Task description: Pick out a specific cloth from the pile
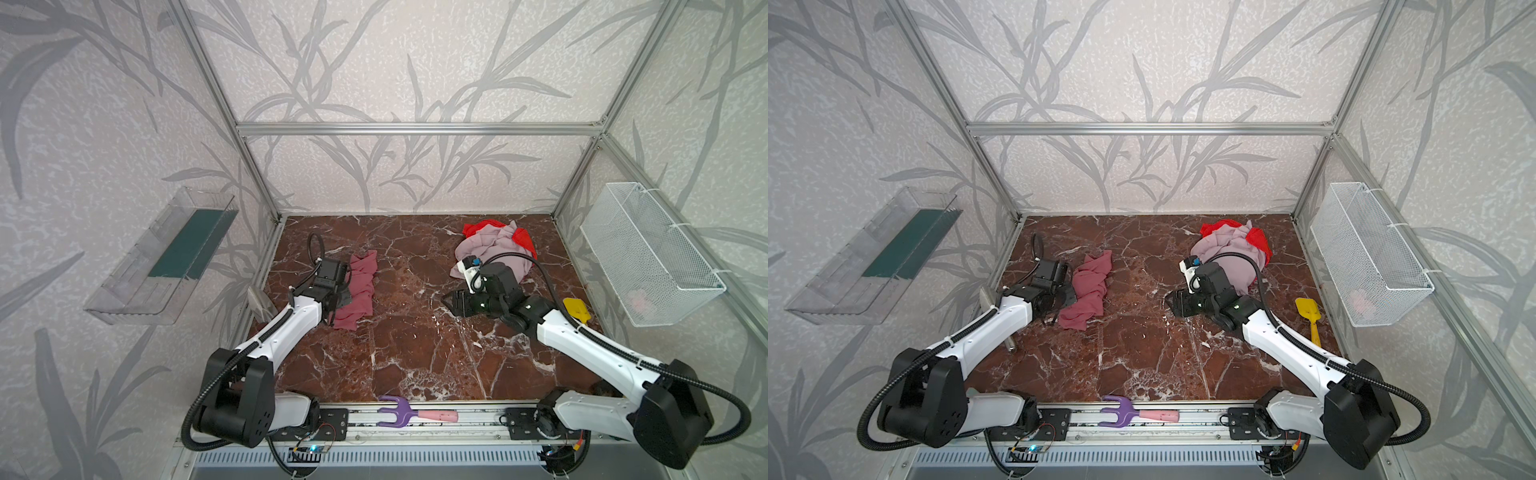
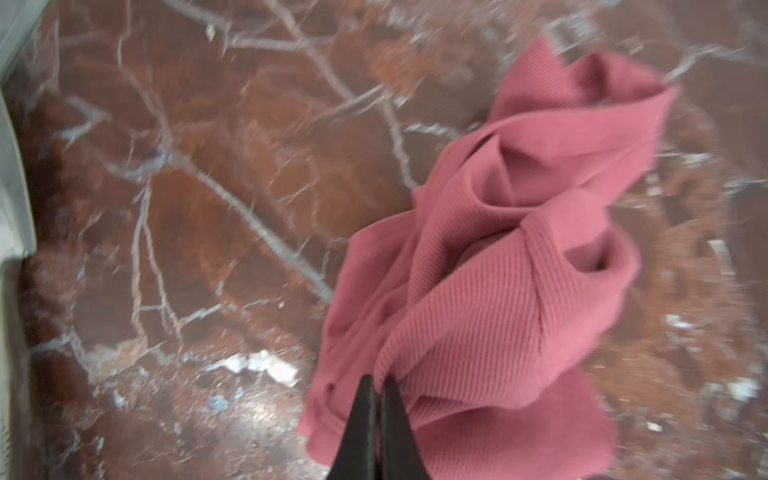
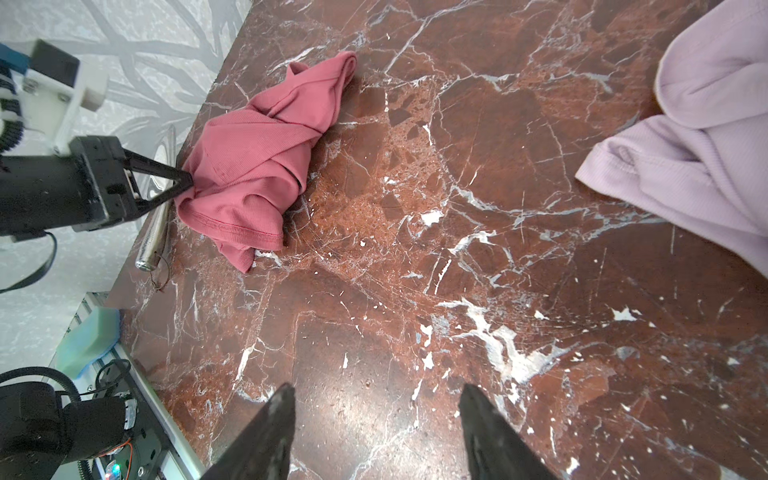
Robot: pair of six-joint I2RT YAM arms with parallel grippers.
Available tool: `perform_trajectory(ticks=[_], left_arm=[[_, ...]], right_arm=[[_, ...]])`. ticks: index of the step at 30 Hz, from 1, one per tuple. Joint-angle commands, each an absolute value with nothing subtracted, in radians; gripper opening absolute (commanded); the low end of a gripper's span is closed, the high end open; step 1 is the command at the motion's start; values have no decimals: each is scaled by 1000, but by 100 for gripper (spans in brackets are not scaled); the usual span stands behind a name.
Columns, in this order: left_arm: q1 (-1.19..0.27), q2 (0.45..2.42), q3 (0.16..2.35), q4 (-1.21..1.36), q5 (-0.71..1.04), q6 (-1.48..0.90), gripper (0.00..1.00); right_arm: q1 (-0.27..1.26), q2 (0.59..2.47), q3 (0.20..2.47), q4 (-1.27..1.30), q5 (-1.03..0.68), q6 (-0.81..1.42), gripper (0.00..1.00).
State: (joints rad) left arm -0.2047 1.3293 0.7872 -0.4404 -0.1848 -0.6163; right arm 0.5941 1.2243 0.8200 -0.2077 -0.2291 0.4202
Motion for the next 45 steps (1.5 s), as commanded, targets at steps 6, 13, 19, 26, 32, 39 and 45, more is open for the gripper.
perform_trajectory(ticks=[6, 13, 19, 26, 32, 39, 45], left_arm=[[-172, 1414, 766, -402, -171, -654, 0], [-172, 1448, 809, -440, -138, -650, 10], [-172, 1342, 801, -485, -134, -633, 35], [-186, 1205, 822, -569, -126, -602, 38], [-262, 1150, 887, -591, -131, -564, 38], [-361, 1249, 943, -500, -94, -543, 37], [-360, 1368, 918, -386, -84, -580, 36]], right_arm=[[598, 1200, 839, -218, -233, 426, 63], [597, 1147, 819, -229, -219, 428, 63], [598, 1132, 815, -236, -218, 428, 63], [597, 1123, 815, -235, -222, 430, 63], [598, 1121, 808, -235, -218, 432, 63], [598, 1104, 803, -242, -194, 433, 63], [597, 1112, 820, -269, -185, 421, 63]])
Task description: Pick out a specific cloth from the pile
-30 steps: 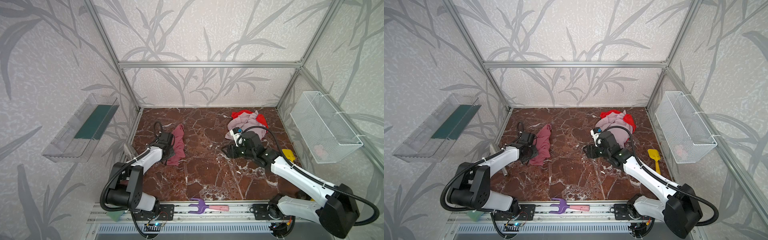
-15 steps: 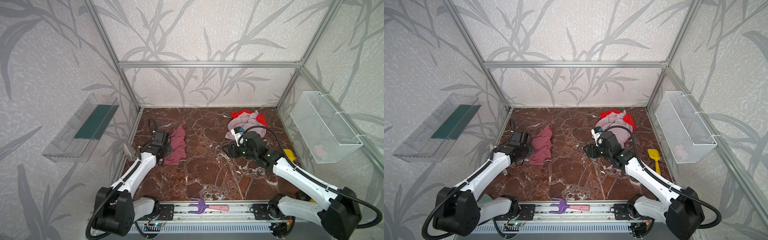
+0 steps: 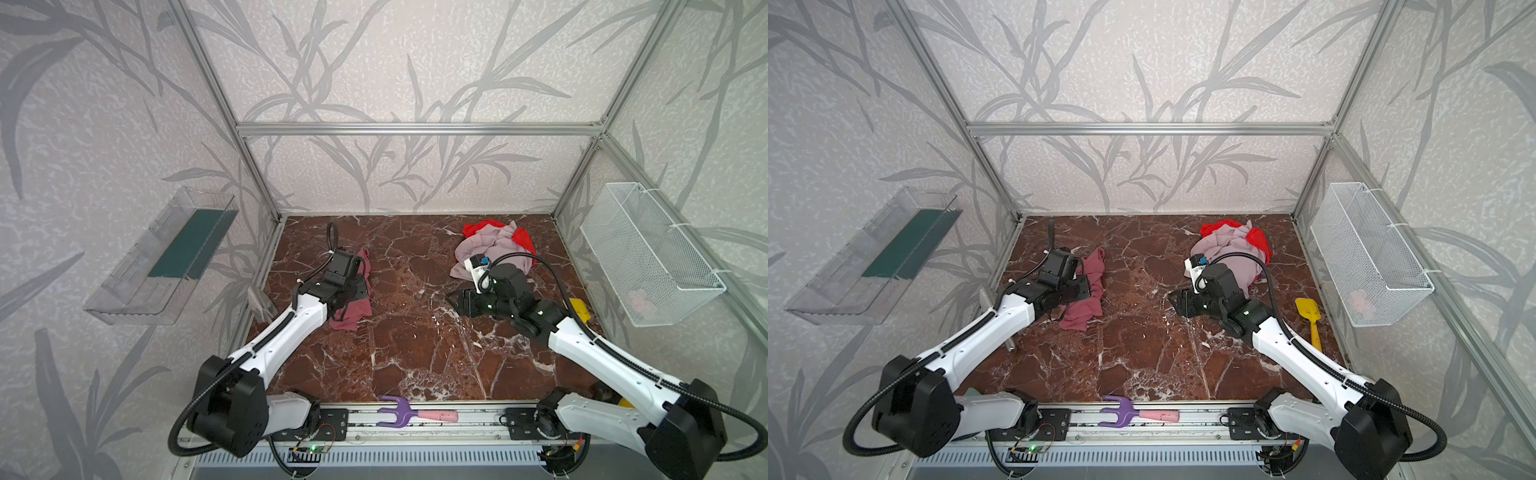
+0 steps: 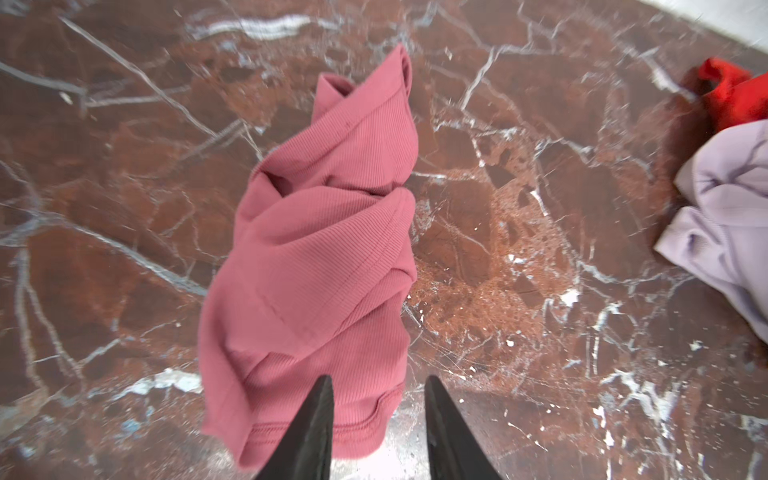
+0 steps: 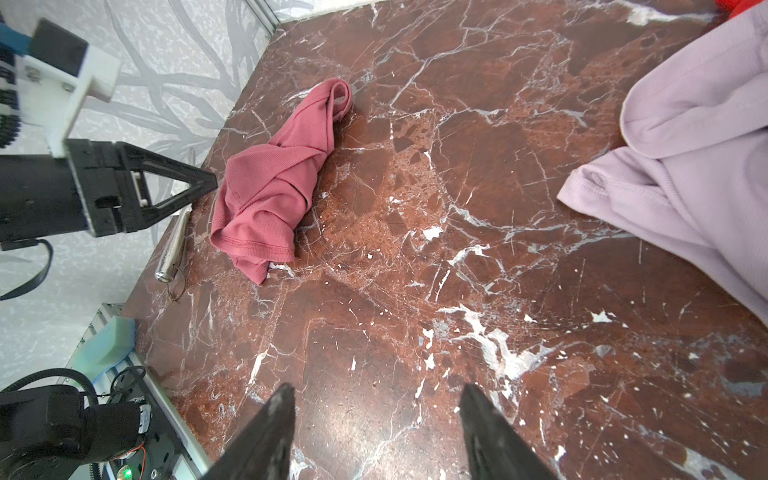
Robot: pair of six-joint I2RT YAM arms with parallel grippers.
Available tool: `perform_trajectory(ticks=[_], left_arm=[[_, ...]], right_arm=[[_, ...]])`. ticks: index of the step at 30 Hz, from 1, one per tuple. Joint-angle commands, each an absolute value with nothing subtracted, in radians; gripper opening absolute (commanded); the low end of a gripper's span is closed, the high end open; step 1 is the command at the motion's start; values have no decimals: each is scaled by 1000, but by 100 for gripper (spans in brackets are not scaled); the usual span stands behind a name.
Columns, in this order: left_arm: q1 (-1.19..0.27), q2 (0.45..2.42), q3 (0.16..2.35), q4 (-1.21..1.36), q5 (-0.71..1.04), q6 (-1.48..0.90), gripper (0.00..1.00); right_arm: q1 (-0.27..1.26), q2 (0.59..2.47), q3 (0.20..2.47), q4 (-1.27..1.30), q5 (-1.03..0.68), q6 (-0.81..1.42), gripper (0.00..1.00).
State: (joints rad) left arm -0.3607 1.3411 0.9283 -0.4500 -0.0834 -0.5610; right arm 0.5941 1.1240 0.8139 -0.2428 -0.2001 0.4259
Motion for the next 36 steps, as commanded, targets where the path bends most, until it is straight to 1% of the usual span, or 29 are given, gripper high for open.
perform_trajectory(ticks=[1, 4, 11, 18, 25, 36], left_arm=[[-359, 1385, 906, -358, -86, -591, 36], [-342, 1430, 893, -309, -55, -615, 36], [-299, 1547, 902, -265, -70, -637, 36], [-176, 1690, 943, -237, 10, -619, 36], [-69, 1828, 1079, -258, 40, -567, 35], [90, 1966, 1250, -274, 101, -556, 35]], right_arm=[[598, 1113, 823, -272, -182, 418, 63], [598, 1122, 829, -279, -174, 411, 63], [597, 1159, 840, -259, -163, 419, 63], [598, 1207, 865, -244, -138, 413, 63], [596, 1266, 912, -239, -121, 410, 63], [596, 1377, 1006, -244, -137, 404, 63]])
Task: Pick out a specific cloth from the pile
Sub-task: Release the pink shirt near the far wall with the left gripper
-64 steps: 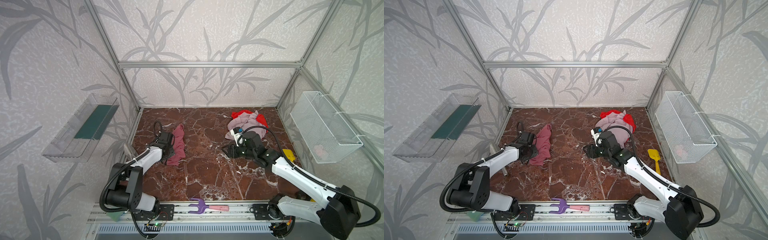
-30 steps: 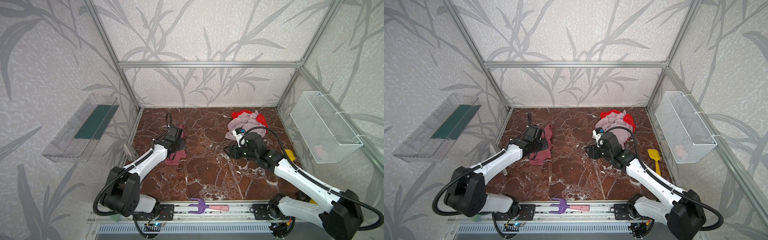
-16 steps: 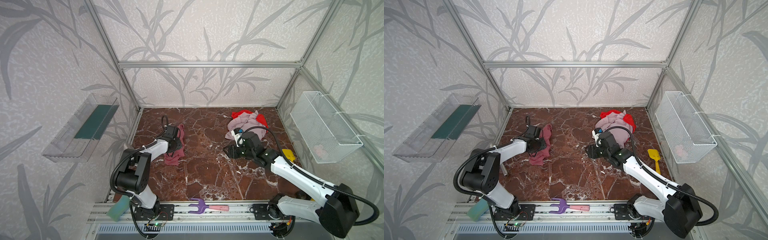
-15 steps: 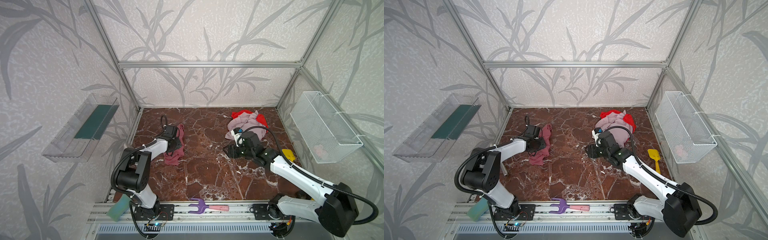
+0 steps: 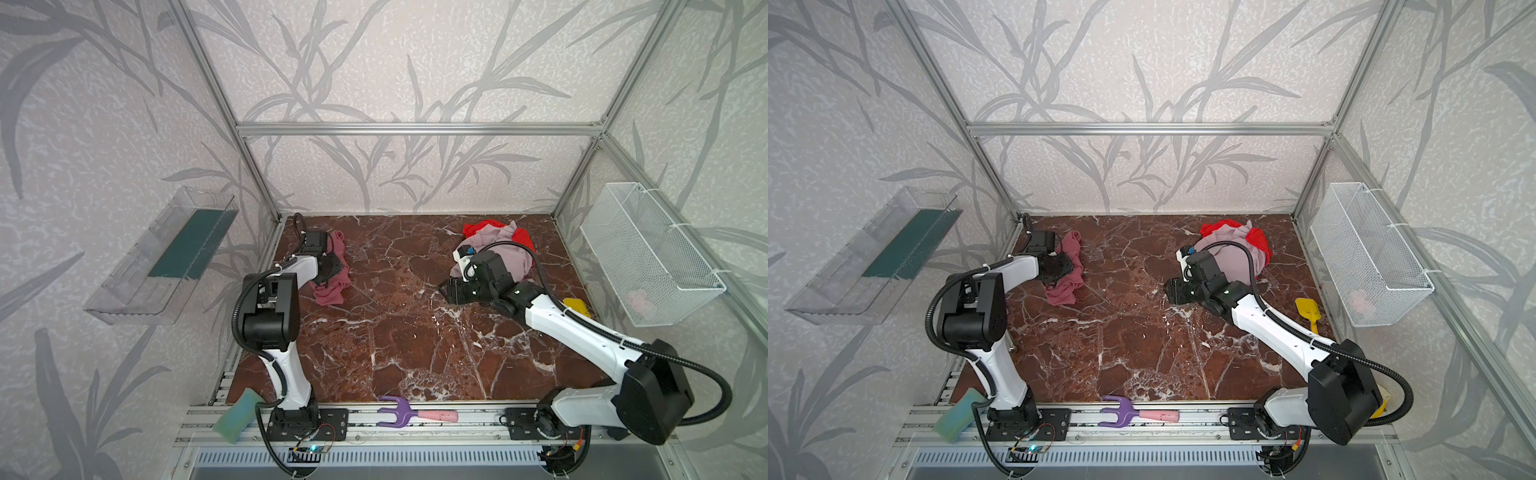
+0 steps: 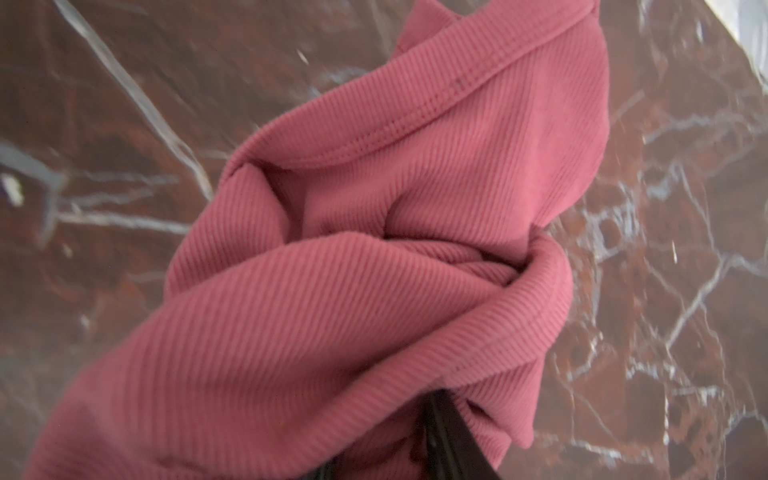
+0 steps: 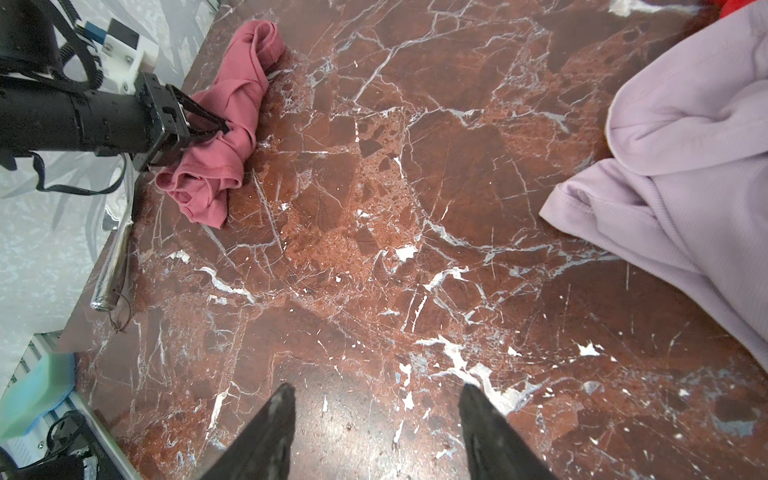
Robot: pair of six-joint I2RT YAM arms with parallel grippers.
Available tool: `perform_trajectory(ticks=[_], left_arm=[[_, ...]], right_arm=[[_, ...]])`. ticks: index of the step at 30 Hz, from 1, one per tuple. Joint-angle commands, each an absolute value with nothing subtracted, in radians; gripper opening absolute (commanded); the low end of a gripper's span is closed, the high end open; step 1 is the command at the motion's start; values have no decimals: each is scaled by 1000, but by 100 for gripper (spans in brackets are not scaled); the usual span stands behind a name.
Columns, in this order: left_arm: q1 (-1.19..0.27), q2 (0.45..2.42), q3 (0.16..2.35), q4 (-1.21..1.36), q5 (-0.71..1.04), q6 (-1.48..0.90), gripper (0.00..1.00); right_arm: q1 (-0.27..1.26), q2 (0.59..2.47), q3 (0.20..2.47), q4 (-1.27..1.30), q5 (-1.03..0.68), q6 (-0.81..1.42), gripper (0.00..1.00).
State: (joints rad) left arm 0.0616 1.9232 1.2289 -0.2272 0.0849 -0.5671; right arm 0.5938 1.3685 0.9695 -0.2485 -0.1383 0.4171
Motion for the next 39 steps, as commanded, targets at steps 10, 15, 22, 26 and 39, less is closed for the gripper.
perform_trajectory(ticks=[10, 15, 22, 26, 39], left_arm=[[192, 2055, 1373, -287, 210, -574, 35], [206, 2066, 1401, -281, 254, -554, 35], [198, 1977, 1358, -275, 267, -561, 35], [167, 1880, 1280, -243, 253, -575, 35], [-43, 1464, 1062, -278, -26, -433, 38]], right_arm=[[596, 1409, 1060, -260, -141, 394, 63], [596, 1409, 1060, -259, -140, 393, 63], [595, 1363, 1030, -249, -133, 387, 63], [595, 1314, 1005, -255, -111, 369, 63], [460, 1035, 822, -250, 21, 285, 66]])
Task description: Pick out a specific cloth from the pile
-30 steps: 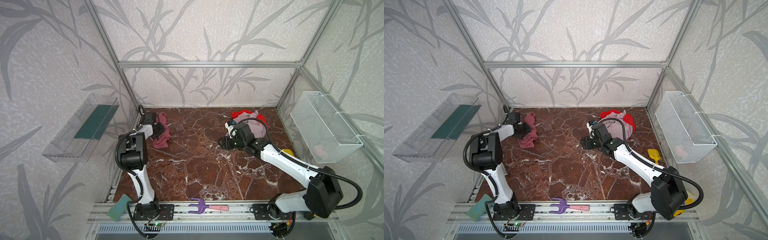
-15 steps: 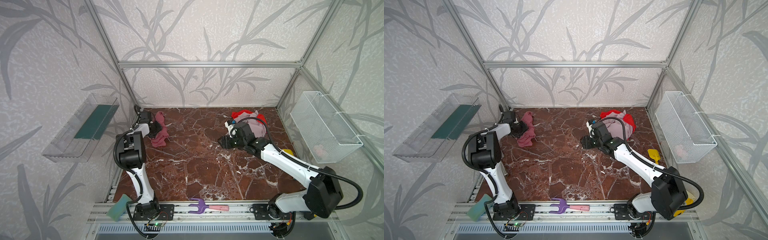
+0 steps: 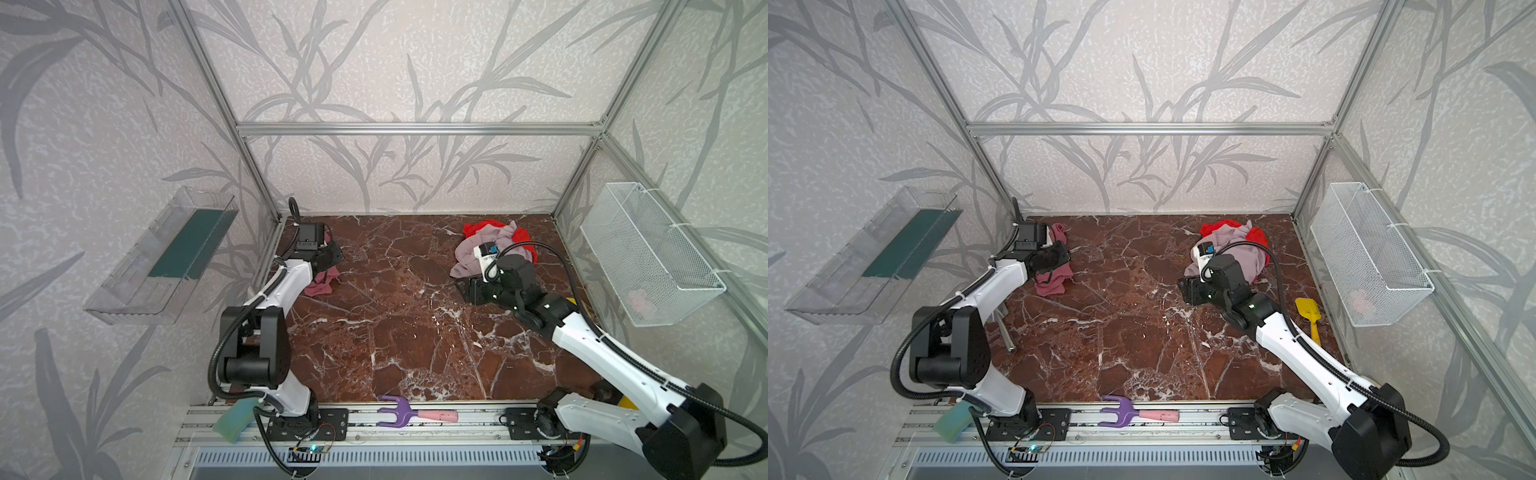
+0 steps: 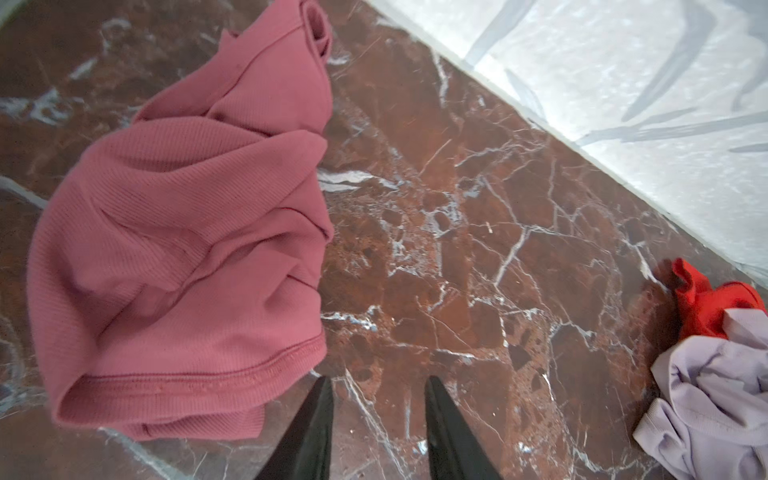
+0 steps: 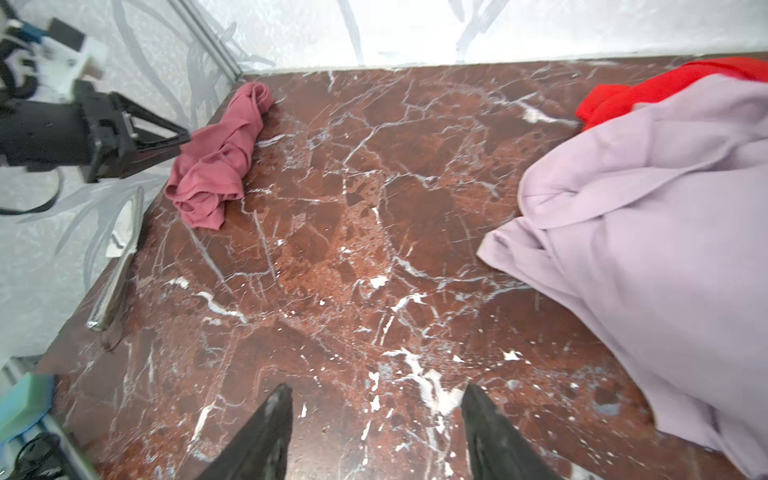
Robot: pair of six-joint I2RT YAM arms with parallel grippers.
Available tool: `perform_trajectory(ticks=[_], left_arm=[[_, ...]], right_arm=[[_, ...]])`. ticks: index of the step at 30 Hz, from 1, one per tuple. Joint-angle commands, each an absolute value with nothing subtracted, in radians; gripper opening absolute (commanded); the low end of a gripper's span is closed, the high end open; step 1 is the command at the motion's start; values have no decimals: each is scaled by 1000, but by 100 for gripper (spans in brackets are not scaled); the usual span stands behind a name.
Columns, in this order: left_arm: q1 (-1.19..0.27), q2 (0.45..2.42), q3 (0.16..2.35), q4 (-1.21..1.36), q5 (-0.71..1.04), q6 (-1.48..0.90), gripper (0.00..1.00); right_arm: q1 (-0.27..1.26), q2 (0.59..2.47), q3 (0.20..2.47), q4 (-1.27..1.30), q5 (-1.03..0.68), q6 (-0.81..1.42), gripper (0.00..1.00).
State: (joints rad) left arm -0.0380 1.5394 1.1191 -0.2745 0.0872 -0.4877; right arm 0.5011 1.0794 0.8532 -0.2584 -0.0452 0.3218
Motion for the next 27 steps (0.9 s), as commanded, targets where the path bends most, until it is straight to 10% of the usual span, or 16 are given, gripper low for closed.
perform_trajectory(ticks=[1, 3, 6, 13, 27], left_arm=[[-47, 1426, 1032, -265, -49, -421, 39], [-51, 1355, 971, -246, -102, -400, 44], [-52, 1268, 885, -198, -201, -372, 87], [-51, 1239, 816, -124, -295, -268, 88], [-13, 1282, 634, 270, -320, -116, 90]], right_arm=[[435, 1015, 803, -247, 42, 273, 67], [390, 984, 758, -216, 72, 238, 70], [348, 949, 660, -109, 171, 169, 75], [259, 988, 454, 221, 442, 46, 77], [202, 1409, 328, 912, 452, -83, 81]])
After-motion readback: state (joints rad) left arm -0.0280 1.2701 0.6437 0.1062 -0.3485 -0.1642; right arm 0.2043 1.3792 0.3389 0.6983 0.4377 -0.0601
